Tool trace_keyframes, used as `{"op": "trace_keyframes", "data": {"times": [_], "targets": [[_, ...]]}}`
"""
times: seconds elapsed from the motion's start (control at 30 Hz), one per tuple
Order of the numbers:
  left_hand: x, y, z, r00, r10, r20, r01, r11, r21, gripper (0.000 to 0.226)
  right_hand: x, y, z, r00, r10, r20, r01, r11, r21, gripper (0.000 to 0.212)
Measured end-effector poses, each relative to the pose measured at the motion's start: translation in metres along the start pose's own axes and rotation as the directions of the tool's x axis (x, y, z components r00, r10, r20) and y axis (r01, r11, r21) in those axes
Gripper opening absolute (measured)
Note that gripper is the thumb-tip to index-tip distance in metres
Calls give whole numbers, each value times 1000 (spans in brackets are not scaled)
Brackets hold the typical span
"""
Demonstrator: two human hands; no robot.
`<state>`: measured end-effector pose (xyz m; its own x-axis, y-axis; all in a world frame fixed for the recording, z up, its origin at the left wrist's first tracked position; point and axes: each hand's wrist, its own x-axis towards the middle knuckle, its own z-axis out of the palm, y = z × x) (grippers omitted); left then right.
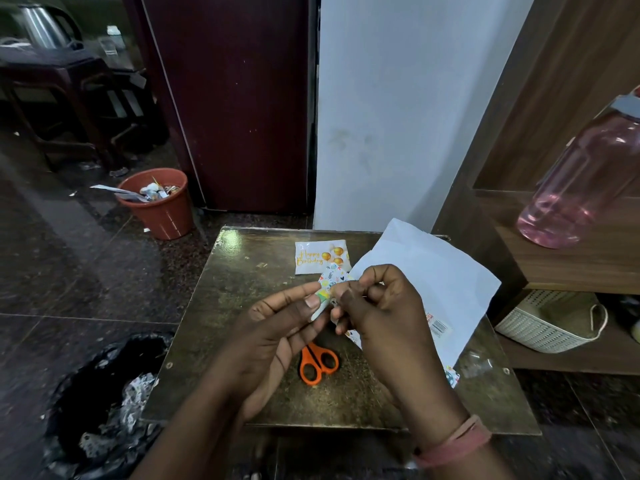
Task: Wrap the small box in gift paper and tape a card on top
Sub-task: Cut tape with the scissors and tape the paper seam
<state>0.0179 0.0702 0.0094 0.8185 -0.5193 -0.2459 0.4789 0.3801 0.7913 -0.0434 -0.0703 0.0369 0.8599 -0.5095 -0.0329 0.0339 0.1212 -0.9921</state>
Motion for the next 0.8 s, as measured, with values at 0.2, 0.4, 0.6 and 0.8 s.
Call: {"op": "trace_keyframes", "data": {"times": [0.2,0.4,0.6,0.8], "targets": [[5,5,-8,999,36,-30,-37,999,-35,45,-4,-3,6,999,-7,48,9,999,-41,24],[10,28,-30,964,137,-226,-149,988,-34,37,-2,-8,0,998,63,2,-63,992,114,29],[5,36,-61,852,281,-442,-43,878,476,26,1,-4,-3,996,66,-60,-65,997,29,22],[7,30,-63,853,373,-366,47,644,764,36,1,-2,-3,996,64,-67,-64,998,3,20]]}}
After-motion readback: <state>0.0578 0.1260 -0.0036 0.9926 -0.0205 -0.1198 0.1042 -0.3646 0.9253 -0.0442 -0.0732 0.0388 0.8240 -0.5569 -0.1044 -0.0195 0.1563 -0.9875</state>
